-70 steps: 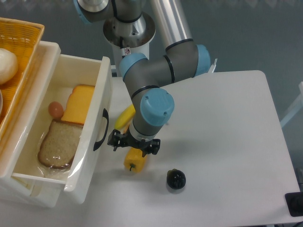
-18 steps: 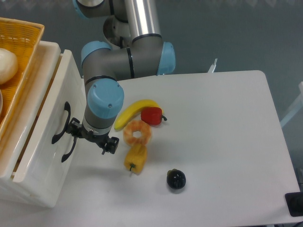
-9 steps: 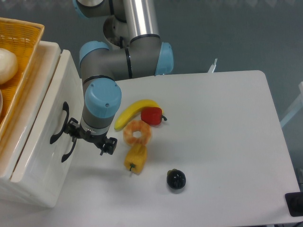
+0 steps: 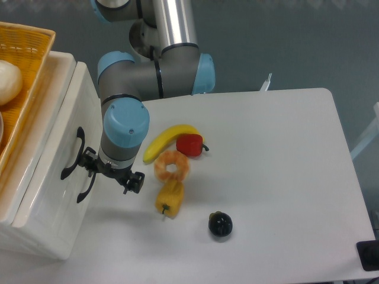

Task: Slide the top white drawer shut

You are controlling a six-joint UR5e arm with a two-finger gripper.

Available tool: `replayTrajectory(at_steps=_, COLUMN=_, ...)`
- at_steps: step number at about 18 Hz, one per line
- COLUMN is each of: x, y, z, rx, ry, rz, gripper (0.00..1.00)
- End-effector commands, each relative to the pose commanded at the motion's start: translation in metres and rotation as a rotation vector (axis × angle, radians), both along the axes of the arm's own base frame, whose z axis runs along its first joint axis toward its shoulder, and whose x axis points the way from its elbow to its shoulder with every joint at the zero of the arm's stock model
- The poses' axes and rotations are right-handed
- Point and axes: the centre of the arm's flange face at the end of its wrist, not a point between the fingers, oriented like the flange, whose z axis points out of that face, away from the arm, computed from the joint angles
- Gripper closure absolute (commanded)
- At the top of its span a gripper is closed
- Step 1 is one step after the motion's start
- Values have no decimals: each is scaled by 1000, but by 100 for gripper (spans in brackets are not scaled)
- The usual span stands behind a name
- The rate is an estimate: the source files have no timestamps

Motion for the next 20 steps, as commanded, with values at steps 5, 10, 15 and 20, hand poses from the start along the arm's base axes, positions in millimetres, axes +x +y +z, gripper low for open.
replayTrajectory(at_steps=5, x=0, y=0, z=-1, rx=0, ry=-2, rz=0, gripper=0)
replayTrajectory(at_steps=10, x=-1, y=0, z=0, rx=1, ry=-1, rz=2, gripper=0)
replayTrajectory(at_steps=15, x=-2, y=0, z=1, rx=3, ry=0, rz=3, gripper=0)
replayTrajectory(at_steps=20, x=-29, y=-1, z=18, rx=34, ry=26, rz=38, gripper=0)
